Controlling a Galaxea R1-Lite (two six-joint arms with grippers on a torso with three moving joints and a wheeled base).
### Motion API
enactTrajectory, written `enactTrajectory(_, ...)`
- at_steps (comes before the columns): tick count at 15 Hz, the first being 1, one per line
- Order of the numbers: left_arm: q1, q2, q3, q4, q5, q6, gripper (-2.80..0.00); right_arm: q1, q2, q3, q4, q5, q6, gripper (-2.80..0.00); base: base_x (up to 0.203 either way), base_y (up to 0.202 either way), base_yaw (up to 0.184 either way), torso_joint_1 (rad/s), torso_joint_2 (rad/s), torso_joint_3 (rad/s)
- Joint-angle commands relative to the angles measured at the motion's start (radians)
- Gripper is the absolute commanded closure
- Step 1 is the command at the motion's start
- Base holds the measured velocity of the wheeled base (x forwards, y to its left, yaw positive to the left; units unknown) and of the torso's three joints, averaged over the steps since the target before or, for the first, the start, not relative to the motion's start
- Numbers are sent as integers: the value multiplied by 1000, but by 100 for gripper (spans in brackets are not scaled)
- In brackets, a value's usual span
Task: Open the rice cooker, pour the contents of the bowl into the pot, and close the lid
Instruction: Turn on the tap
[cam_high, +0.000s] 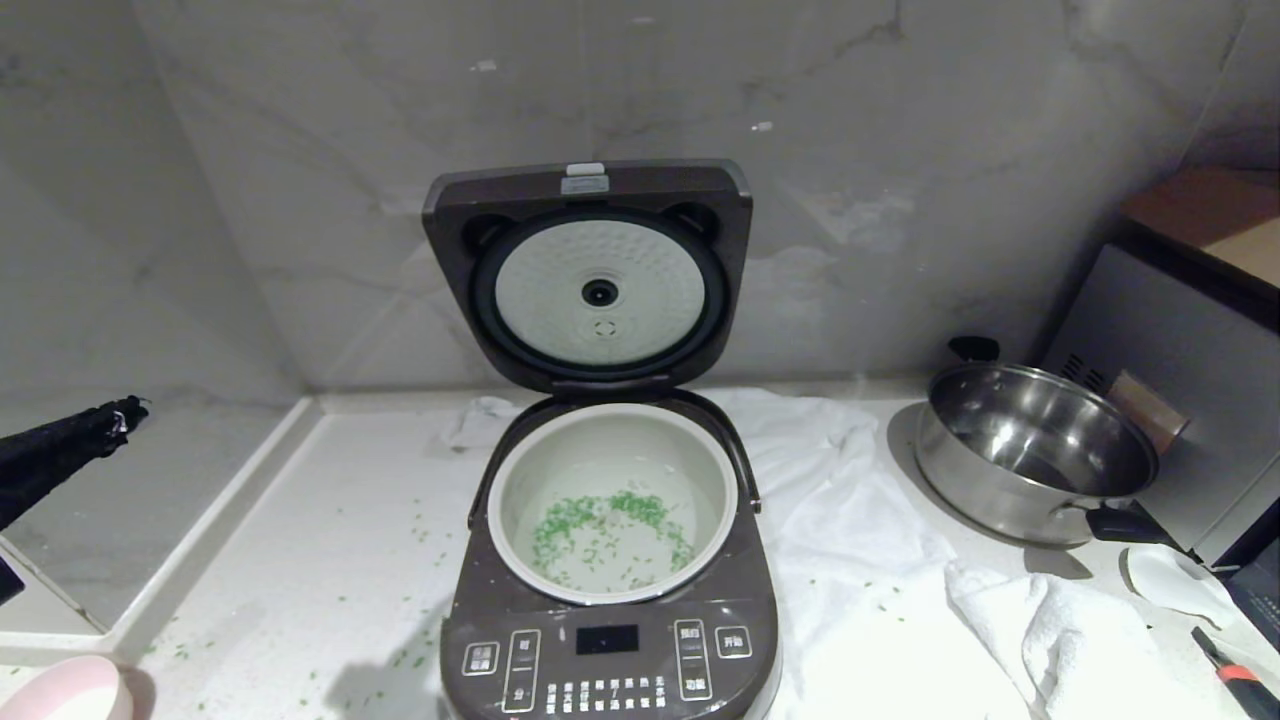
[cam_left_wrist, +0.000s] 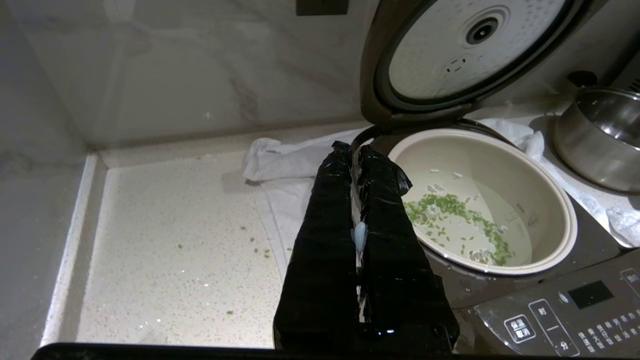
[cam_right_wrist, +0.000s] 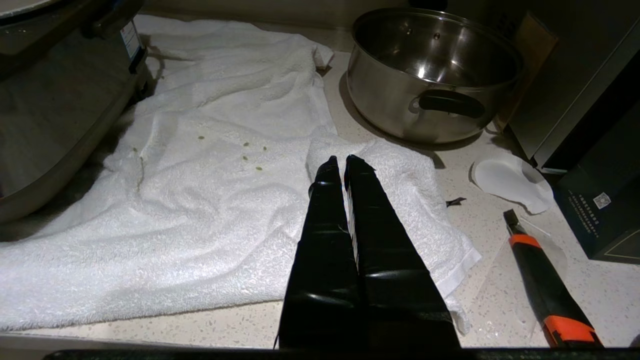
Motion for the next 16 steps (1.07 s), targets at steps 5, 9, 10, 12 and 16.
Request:
enactTrajectory(5,-55,-195,78,-3,13,3,0,0,0,1,0,0,-1,0,0,0,0,0,0,0)
enactTrajectory(9,-70,-387,177,25,93,7,0,0,0,0,0,1,-1,0,0,0,0,0,0,0)
enactTrajectory(10,-78,-430,180,68,127,8,0,0,0,0,1,0,-1,0,0,0,0,0,0,0)
enactTrajectory(12,-152,-476,180,135,158,8,0,0,0,0,0,0,-1,0,0,0,0,0,0,0)
enactTrajectory(16,-265,-622,210,225,236,16,0,0,0,1,0,0,-1,0,0,0,0,0,0,0)
